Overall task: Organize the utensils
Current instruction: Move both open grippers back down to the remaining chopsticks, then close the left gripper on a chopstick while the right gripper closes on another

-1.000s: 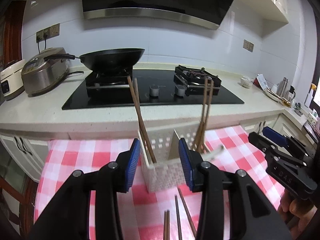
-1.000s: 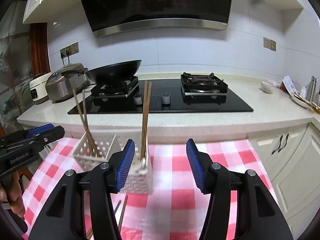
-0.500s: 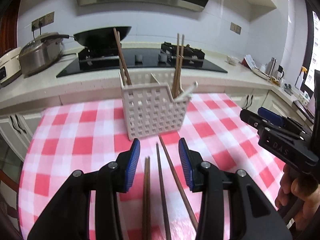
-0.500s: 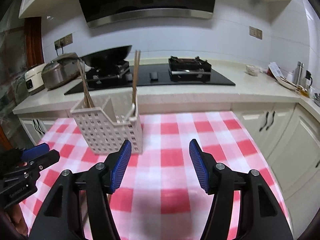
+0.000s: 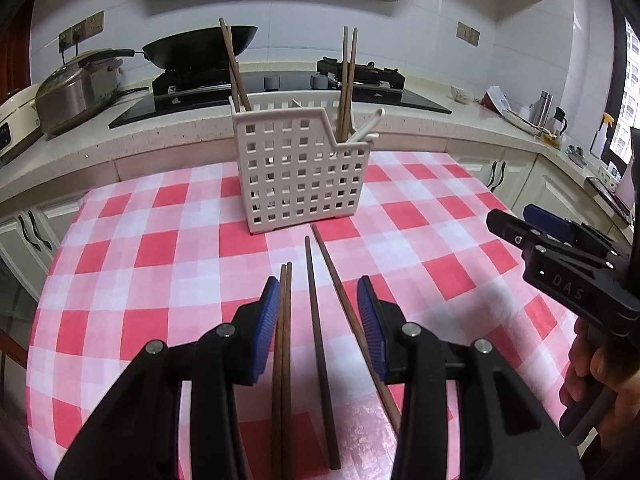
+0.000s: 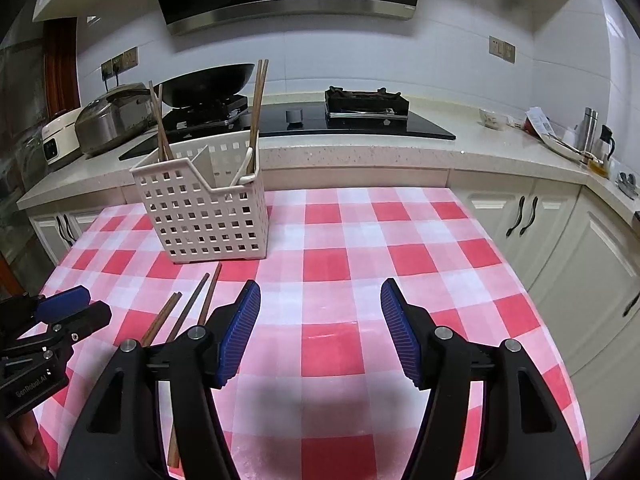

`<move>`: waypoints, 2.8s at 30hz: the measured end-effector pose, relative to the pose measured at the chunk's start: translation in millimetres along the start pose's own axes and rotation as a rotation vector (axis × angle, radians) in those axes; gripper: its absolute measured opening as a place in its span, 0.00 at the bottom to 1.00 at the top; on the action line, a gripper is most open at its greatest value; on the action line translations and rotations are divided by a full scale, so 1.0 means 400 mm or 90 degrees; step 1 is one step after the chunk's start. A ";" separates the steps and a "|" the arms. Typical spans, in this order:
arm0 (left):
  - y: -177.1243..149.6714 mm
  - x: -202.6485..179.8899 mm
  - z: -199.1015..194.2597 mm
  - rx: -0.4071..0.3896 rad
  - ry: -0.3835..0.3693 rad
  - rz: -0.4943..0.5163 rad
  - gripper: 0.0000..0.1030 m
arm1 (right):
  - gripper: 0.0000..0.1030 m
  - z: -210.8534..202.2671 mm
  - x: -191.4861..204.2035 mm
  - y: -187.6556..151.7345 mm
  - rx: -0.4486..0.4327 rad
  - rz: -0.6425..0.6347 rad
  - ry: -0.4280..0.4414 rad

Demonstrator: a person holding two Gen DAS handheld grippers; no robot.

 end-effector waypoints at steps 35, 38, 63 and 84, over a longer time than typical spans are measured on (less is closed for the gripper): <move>-0.074 0.104 0.186 0.117 0.007 -0.028 0.18 | 0.62 0.138 0.159 -0.078 0.108 -0.068 0.071; -0.076 0.105 0.196 0.121 0.003 -0.024 0.18 | 0.63 0.146 0.168 -0.081 0.114 -0.073 0.073; -0.062 0.119 0.219 0.128 0.040 -0.001 0.07 | 0.63 0.247 0.256 -0.092 0.168 -0.108 0.092; -0.040 0.156 0.232 0.129 0.035 -0.015 0.06 | 0.13 0.287 0.300 -0.065 0.176 -0.134 0.107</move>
Point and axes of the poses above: each gripper's, at about its wrist camera, not at the fingertips, and z roughly the way its jaws point, x to its left, y to its top, the point moved 7 cm from there along z, roughly the way its jaws point, and after that the axes turned 14 degrees about x, right-handed, at the moved point
